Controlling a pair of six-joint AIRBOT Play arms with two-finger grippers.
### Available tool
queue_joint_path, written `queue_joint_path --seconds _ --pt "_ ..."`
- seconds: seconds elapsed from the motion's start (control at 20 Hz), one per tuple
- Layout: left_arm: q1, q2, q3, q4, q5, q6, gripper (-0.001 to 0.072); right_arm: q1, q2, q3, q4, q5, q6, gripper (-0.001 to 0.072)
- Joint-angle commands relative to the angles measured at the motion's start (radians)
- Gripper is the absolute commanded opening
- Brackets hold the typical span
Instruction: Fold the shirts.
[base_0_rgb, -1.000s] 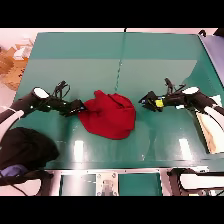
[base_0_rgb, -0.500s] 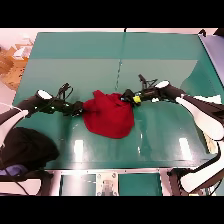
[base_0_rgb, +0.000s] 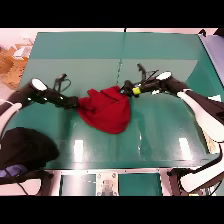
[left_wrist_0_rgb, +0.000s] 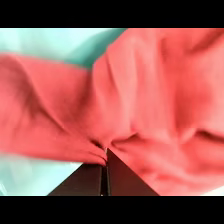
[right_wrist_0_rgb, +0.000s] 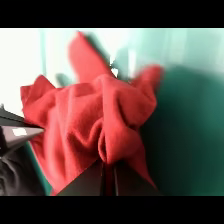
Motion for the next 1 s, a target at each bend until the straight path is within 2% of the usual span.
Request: queue_joint_path --seconds 0.0,0.4,0.65,0.8,0.95 --pt "0.061 0.121 0.119 0.064 -0.080 -0.042 0.0018 -0.105 0.153 0.007 -0.020 0.010 -0.003 0.0022" --pt "0.185 0.458 0.452 0.065 -0.103 -0.096 0.0018 -0.359 0.632 0.007 -0.027 0.026 -0.003 0.0022" --pt "0.185 0.561 0.576 0.034 -0.142 -0.101 0.0018 -0.450 0.879 0.010 -0.027 0.043 -0.008 0.0023" --pt "0.185 0.575 0.616 -0.034 -0.149 -0.101 0.0018 -0.452 0.941 0.038 -0.027 0.042 -0.012 0.0023" --pt "0.185 0.571 0.622 -0.076 -0.154 -0.100 0.0018 -0.452 0.917 0.055 -0.028 0.031 -0.015 0.0023"
